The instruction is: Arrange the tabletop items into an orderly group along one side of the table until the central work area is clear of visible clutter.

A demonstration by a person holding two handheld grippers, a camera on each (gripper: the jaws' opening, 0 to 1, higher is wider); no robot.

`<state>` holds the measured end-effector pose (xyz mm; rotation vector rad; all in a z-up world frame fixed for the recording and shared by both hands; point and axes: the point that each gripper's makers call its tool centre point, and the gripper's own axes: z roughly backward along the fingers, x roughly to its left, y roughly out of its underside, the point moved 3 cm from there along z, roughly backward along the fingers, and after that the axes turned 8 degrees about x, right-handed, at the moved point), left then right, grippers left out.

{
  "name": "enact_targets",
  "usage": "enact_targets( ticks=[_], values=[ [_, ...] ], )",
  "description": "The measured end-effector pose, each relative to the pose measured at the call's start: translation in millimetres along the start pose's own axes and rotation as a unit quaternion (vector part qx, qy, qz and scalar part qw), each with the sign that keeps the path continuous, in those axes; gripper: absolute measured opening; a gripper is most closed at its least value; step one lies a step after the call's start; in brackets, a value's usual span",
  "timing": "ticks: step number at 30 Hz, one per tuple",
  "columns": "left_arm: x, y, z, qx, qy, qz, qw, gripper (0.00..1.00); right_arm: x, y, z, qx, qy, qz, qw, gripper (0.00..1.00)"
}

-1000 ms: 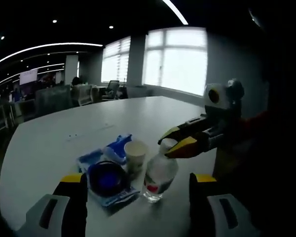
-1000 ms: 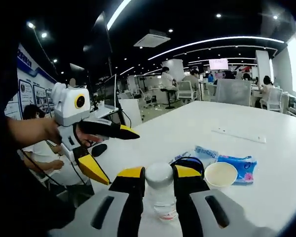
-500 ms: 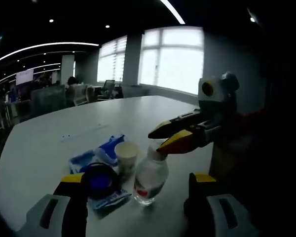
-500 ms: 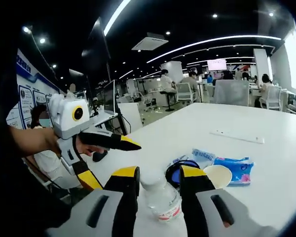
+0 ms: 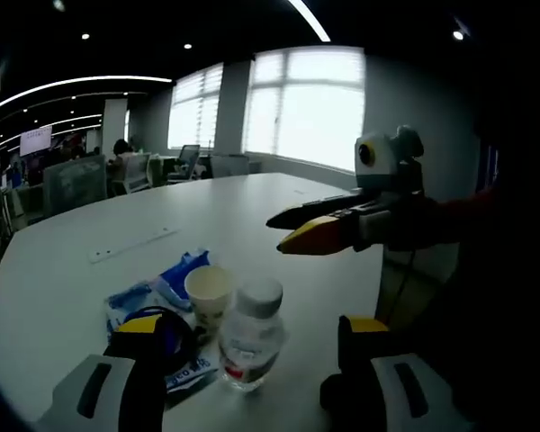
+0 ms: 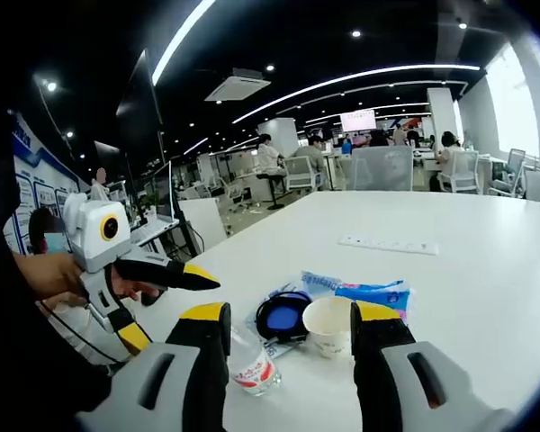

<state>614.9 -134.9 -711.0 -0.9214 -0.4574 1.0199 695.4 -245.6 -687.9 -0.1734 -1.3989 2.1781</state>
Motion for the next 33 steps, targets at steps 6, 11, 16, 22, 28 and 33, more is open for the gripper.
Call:
enact_targets(
  ticks=[6, 11, 16, 22, 28, 33],
  values=[
    [-11.1, -4.8, -12, 0.013, -0.009, 0.003, 0.9999, 0.70, -17, 9.8, 9, 0.007, 0.024, -0.008, 0.9997, 0.57],
    [-10.3, -10.9, -16, 0.005, -0.037, 0.039, 0.9985, 0.59, -36, 22.5, 17, 0.012, 0.054, -0.025, 0.9981, 0.57],
    [-7.3, -15.0, -17, -0.011, -0.052, 0.076, 0.9957, 0.44, -51, 36.1, 24, 0.017, 0.078, -0.045, 0.9958, 0.56],
    [-6.7, -15.7, -24, -0.001, -0.063, 0.070, 0.9956, 0.36, -64, 49.0, 29, 0.023, 0.095, -0.063, 0.9932, 0.54],
    [-5.5, -13.6, -28, 0.008, -0.078, 0.059, 0.9951, 0.28, -75, 59.2, 34, 0.026, 0.109, -0.077, 0.9907, 0.53],
    [-8.2, -11.8, -30, 0.015, -0.089, 0.042, 0.9951, 0.24, -79, 67.0, 37, 0.030, 0.115, -0.085, 0.9893, 0.52]
  ],
)
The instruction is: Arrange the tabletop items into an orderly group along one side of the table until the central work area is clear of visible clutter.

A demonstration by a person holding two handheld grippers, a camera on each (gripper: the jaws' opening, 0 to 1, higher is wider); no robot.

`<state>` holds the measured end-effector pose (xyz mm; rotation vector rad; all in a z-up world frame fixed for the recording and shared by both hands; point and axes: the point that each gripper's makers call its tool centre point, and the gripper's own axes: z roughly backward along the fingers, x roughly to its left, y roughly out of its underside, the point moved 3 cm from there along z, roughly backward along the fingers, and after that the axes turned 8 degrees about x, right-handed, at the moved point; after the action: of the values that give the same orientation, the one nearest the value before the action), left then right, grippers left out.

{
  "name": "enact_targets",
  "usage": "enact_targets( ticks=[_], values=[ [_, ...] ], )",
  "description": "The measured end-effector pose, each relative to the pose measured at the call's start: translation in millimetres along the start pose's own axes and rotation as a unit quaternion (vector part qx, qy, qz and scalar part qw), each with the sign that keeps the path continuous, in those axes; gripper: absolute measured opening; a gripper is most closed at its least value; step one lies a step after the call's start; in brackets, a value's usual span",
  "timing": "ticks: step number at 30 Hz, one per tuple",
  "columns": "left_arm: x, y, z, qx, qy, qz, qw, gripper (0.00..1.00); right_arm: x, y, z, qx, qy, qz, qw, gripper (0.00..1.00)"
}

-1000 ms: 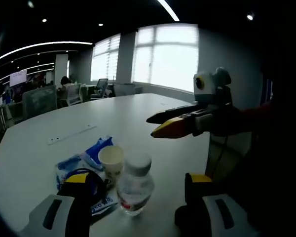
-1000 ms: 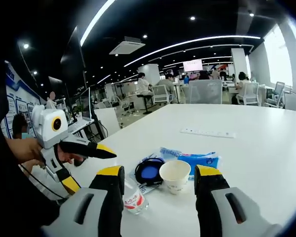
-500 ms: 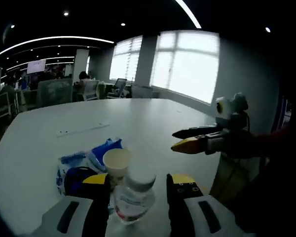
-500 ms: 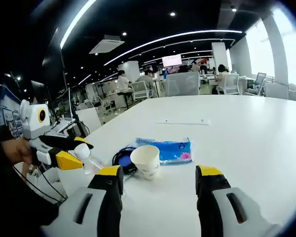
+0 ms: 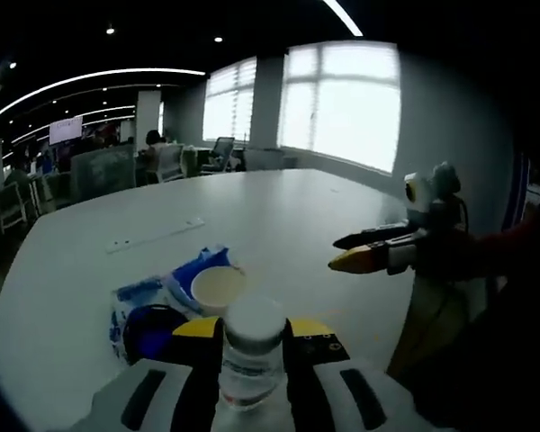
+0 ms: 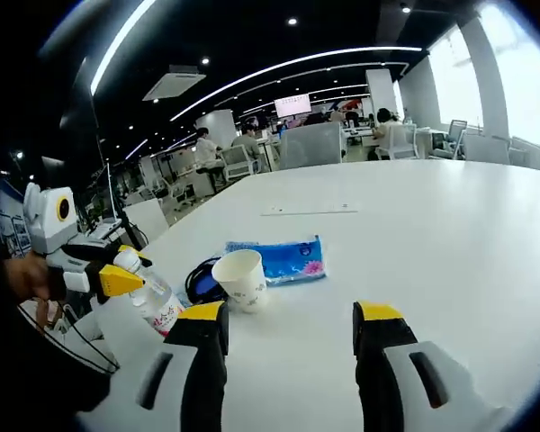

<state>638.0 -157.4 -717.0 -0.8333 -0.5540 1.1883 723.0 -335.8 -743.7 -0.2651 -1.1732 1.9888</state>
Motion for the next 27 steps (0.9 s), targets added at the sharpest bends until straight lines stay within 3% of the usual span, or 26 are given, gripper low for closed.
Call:
enact_targets(
  ticks=[8, 24, 27],
  values=[
    [2.3, 0.0, 2, 0.008, -0.010, -0.028, 0.9995, 0.22, -5, 10.5, -1, 0.012, 0.001, -0.003, 0.9999, 0.50],
    [3.0, -8.1, 0, 0.045, 0.038, -0.060, 0.9965, 0.19, -13, 10.7, 0, 0.010, 0.011, -0.010, 0.9999, 0.48],
    [3.2, -13.6, 4, 0.055, 0.051, -0.041, 0.9964, 0.19, -13, 8.5, 0, 0.008, 0.010, -0.009, 0.9999, 0.48]
  ],
)
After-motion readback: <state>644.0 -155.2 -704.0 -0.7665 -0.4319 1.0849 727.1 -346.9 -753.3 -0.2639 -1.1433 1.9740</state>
